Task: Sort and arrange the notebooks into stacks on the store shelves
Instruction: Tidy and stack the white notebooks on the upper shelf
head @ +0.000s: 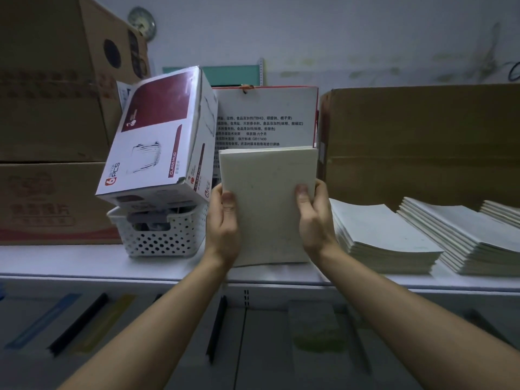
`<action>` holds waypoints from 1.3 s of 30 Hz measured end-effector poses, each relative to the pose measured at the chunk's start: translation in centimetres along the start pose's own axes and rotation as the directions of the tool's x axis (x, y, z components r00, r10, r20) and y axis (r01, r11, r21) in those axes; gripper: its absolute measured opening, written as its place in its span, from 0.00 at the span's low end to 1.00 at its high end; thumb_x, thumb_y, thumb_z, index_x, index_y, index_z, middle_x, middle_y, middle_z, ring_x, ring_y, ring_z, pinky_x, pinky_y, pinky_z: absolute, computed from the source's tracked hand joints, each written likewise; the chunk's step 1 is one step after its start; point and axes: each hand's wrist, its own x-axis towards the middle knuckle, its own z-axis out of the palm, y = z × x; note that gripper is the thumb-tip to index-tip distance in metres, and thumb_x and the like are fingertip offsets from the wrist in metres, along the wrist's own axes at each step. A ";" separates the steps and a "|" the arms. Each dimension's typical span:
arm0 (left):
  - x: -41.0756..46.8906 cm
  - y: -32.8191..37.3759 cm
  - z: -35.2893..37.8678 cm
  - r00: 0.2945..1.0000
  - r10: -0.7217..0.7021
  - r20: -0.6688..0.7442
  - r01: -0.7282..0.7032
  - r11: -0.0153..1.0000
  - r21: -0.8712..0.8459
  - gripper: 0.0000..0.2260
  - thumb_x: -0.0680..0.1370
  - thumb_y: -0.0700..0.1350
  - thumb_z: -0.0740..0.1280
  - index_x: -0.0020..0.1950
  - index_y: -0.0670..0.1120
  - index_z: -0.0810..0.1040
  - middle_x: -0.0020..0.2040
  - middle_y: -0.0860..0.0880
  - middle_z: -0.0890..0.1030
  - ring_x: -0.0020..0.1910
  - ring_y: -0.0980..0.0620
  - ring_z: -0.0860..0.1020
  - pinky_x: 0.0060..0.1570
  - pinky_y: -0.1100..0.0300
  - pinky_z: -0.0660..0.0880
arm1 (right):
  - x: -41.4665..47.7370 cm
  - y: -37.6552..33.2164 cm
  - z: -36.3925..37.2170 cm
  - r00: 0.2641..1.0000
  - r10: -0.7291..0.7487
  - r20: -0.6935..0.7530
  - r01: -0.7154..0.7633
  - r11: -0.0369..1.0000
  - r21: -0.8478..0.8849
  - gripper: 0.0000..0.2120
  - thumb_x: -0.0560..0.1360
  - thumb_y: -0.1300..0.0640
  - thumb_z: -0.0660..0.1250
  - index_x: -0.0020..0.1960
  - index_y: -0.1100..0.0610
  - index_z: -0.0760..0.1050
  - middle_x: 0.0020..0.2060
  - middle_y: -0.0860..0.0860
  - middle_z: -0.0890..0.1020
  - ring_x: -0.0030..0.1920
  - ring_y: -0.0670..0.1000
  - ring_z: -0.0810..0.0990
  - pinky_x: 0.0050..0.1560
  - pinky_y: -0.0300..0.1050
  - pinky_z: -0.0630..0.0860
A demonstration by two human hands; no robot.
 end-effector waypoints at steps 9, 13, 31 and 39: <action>-0.2 -1.2 -2.9 0.973 -0.053 0.224 -0.010 0.962 0.271 0.29 0.81 0.67 0.53 0.79 0.55 0.64 0.71 0.53 0.75 0.70 0.53 0.75 0.69 0.43 0.74 | -0.3 0.6 -1.1 0.994 0.051 0.092 -0.047 0.998 -0.044 0.09 0.85 0.55 0.56 0.64 0.48 0.68 0.59 0.45 0.78 0.59 0.42 0.78 0.53 0.33 0.75; -1.1 -0.8 -3.8 0.954 -0.124 0.274 -0.013 0.893 0.450 0.26 0.84 0.60 0.52 0.80 0.52 0.65 0.72 0.52 0.75 0.70 0.53 0.74 0.72 0.46 0.72 | -0.8 0.7 -1.4 0.988 0.058 0.146 -0.046 0.995 -0.086 0.15 0.85 0.60 0.56 0.70 0.49 0.65 0.62 0.47 0.77 0.62 0.43 0.76 0.59 0.34 0.74; 7.9 7.4 1.9 0.652 -0.758 0.019 0.452 0.409 0.792 0.14 0.83 0.32 0.52 0.63 0.34 0.75 0.52 0.34 0.80 0.42 0.40 0.80 0.22 0.54 0.79 | 6.5 -8.7 0.1 0.787 0.616 0.039 -0.435 0.598 -0.673 0.08 0.81 0.63 0.55 0.43 0.58 0.68 0.36 0.51 0.65 0.33 0.49 0.64 0.68 0.54 0.71; 8.0 4.9 2.2 0.644 -0.765 -0.016 0.408 0.326 0.853 0.11 0.83 0.32 0.52 0.47 0.36 0.72 0.42 0.38 0.77 0.34 0.43 0.79 0.17 0.53 0.76 | 5.7 -7.7 0.6 0.739 0.672 0.035 -0.485 0.568 -0.665 0.12 0.76 0.69 0.50 0.56 0.60 0.67 0.40 0.56 0.67 0.37 0.55 0.69 0.34 0.50 0.76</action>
